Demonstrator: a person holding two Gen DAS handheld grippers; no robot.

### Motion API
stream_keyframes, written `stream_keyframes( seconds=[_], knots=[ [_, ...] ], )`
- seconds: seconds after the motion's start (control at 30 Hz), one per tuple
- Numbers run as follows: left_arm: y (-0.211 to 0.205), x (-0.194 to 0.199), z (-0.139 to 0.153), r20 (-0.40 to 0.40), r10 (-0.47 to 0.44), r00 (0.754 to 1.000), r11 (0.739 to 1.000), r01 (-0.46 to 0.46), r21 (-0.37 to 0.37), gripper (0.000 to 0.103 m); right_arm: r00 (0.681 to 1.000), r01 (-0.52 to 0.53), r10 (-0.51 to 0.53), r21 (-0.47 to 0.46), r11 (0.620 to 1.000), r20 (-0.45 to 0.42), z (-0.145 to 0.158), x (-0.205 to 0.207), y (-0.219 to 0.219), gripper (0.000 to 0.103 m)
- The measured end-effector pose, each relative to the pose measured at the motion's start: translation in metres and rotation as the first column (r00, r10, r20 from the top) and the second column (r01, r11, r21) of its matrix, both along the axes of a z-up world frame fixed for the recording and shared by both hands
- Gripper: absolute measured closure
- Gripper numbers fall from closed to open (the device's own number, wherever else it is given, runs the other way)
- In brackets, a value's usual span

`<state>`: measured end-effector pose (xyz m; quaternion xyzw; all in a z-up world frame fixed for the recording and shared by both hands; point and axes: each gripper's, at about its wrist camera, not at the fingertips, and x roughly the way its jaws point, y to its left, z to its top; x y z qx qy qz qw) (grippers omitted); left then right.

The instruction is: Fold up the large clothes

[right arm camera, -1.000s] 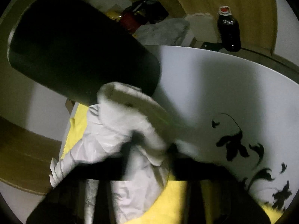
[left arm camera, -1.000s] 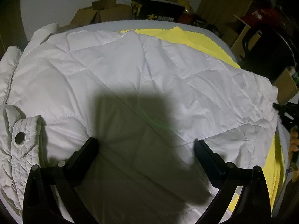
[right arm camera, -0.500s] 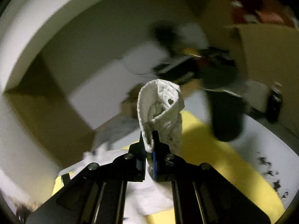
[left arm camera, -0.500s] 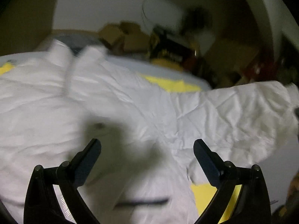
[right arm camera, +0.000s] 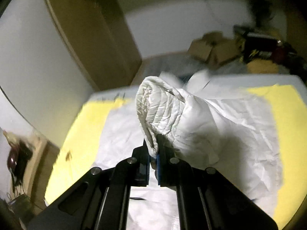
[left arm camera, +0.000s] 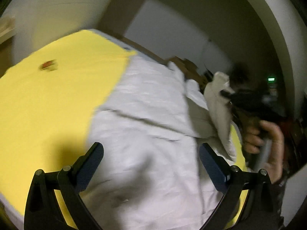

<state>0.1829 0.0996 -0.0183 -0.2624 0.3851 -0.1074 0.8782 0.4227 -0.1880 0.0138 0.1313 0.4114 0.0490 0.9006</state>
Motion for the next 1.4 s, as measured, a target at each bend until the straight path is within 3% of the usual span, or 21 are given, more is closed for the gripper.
stream_keyframes(
  seconds=[0.1, 0.2, 0.27, 0.33, 0.4, 0.47, 0.53, 0.67, 0.77, 0.8, 0.87, 1.0, 1.1, 1.13, 1.3, 1.4],
  knots=[
    [0.019, -0.017, -0.015, -0.014, 0.018, 1.0, 1.0, -0.018, -0.012, 0.003, 0.996, -0.031, 0.026, -0.046, 0.998, -0.089, -0.061, 0.024, 0.039, 0.089],
    [0.027, -0.03, -0.028, -0.031, -0.016, 0.999, 0.998, 0.014, -0.062, 0.003, 0.969, -0.049, 0.061, 0.057, 0.997, -0.241, -0.105, 0.021, 0.043, 0.076],
    [0.03, -0.039, -0.033, -0.026, -0.025, 0.999, 0.997, 0.022, -0.078, 0.003, 0.968, -0.048, 0.085, 0.157, 0.986, -0.237, -0.103, 0.01, 0.034, 0.074],
    [0.033, -0.043, -0.04, -0.018, -0.033, 0.999, 0.995, 0.031, -0.098, 0.003, 0.98, -0.065, 0.105, 0.224, 0.972, -0.168, -0.079, -0.006, 0.019, 0.073],
    [0.031, -0.041, -0.043, -0.012, -0.038, 0.999, 0.993, 0.037, -0.116, 0.003, 0.996, -0.043, 0.061, 0.241, 0.97, -0.067, -0.045, -0.021, -0.001, 0.07],
    [0.028, -0.038, -0.044, -0.013, -0.041, 0.999, 0.99, 0.039, -0.133, 0.003, 1.0, 0.018, -0.014, 0.212, 0.977, -0.024, -0.024, -0.023, -0.019, 0.069],
    [0.025, -0.036, -0.043, -0.017, -0.045, 0.999, 0.988, 0.042, -0.146, 0.003, 0.998, 0.059, -0.052, 0.155, 0.986, -0.043, -0.026, -0.01, -0.025, 0.069],
    [0.027, -0.039, -0.038, -0.017, -0.027, 0.999, 0.99, 0.025, -0.136, 0.003, 0.99, 0.026, -0.015, 0.078, 0.997, -0.137, -0.073, 0.025, 0.003, 0.069],
    [0.044, -0.052, -0.033, -0.024, 0.022, 0.999, 0.992, -0.025, -0.122, 0.003, 0.955, 0.002, -0.007, -0.016, 1.0, -0.295, -0.136, 0.049, 0.023, 0.067],
    [0.051, -0.057, -0.032, -0.026, 0.043, 0.999, 0.992, -0.046, -0.119, 0.003, 0.96, -0.014, 0.005, -0.033, 0.999, -0.279, -0.138, 0.049, 0.025, 0.067],
    [0.071, -0.068, -0.033, -0.036, 0.093, 0.995, 0.989, -0.096, -0.112, 0.003, 0.959, -0.076, 0.05, -0.084, 0.994, -0.278, -0.126, 0.038, 0.031, 0.067],
    [0.1, -0.077, -0.05, -0.096, 0.12, 0.988, 0.981, -0.133, -0.139, 0.003, 0.979, -0.161, 0.157, -0.018, 0.987, -0.13, -0.07, -0.029, 0.022, 0.064],
    [0.105, -0.075, -0.065, -0.134, 0.111, 0.985, 0.978, -0.132, -0.161, 0.003, 0.971, -0.219, 0.226, 0.096, 0.971, -0.072, -0.051, -0.081, 0.015, 0.035],
    [0.105, -0.073, -0.067, -0.138, 0.111, 0.984, 0.978, -0.132, -0.159, 0.003, 0.969, -0.228, 0.237, 0.123, 0.966, -0.067, -0.051, -0.09, 0.015, 0.032],
    [0.092, -0.061, -0.07, -0.157, 0.096, 0.983, 0.977, -0.123, -0.174, 0.003, 0.902, -0.41, 0.419, 0.1, 0.907, -0.103, -0.083, -0.134, 0.083, 0.038],
    [0.085, -0.062, -0.069, -0.164, 0.086, 0.983, 0.973, -0.118, -0.197, 0.003, 0.824, -0.477, 0.481, 0.089, 0.874, -0.299, -0.149, -0.136, 0.124, 0.038]
  ],
)
